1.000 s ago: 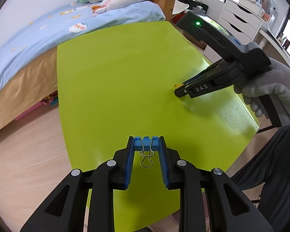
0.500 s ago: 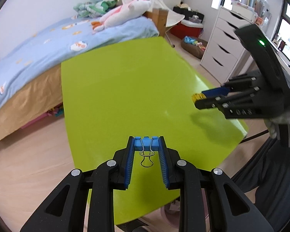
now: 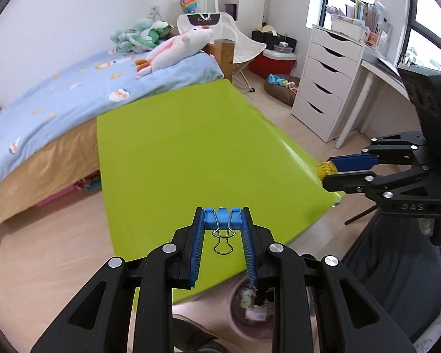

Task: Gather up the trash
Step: 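Carry the binder clip and yellow item over the trash bin with both tools, then open both tools to drop the clip and yellow item into the bin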

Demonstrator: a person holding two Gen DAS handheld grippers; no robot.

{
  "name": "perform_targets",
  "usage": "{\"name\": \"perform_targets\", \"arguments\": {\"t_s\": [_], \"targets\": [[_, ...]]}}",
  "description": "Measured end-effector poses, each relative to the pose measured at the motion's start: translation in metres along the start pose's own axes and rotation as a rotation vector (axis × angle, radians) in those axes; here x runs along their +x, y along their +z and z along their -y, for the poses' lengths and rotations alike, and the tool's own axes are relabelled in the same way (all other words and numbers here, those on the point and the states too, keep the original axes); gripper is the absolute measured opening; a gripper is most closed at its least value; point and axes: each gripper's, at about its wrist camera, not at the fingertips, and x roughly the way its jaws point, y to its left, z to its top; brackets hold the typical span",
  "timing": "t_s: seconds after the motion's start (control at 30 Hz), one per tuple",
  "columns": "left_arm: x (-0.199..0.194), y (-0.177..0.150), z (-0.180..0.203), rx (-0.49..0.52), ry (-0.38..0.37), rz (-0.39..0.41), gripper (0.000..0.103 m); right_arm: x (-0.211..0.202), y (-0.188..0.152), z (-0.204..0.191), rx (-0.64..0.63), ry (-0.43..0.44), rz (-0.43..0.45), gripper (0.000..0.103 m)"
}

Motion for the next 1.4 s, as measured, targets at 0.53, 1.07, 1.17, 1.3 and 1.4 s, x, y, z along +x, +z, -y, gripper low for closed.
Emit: {"name": "perform_targets", "arguments": {"t_s": [0.53, 1.07, 1.17, 1.3, 1.4], "targets": [[-0.013, -0.07, 0.022, -0.089, -0.043, -0.048, 0.024, 0.0, -0.071, -0.04, -0.035, 0.1, -0.08, 0.027], [-0.018, -0.077, 0.031, -0.068, -0.075, -0.06, 0.024, 0.01, -0.077, -0.037, 0.007, 0.12, -0.094, 0.089], [-0.016, -0.077, 0.034, -0.058, -0.085, -0.069, 0.024, 0.003, -0.076, -0.03, 0.038, 0.107, -0.072, 0.094], [-0.013, -0.075, 0.041, -0.039, -0.107, -0.079, 0.024, -0.008, -0.076, -0.022, 0.07, 0.069, -0.046, 0.097], [-0.01, -0.075, 0.048, -0.023, -0.127, -0.09, 0.025, -0.016, -0.076, -0.015, 0.082, 0.044, -0.028, 0.098]]}}
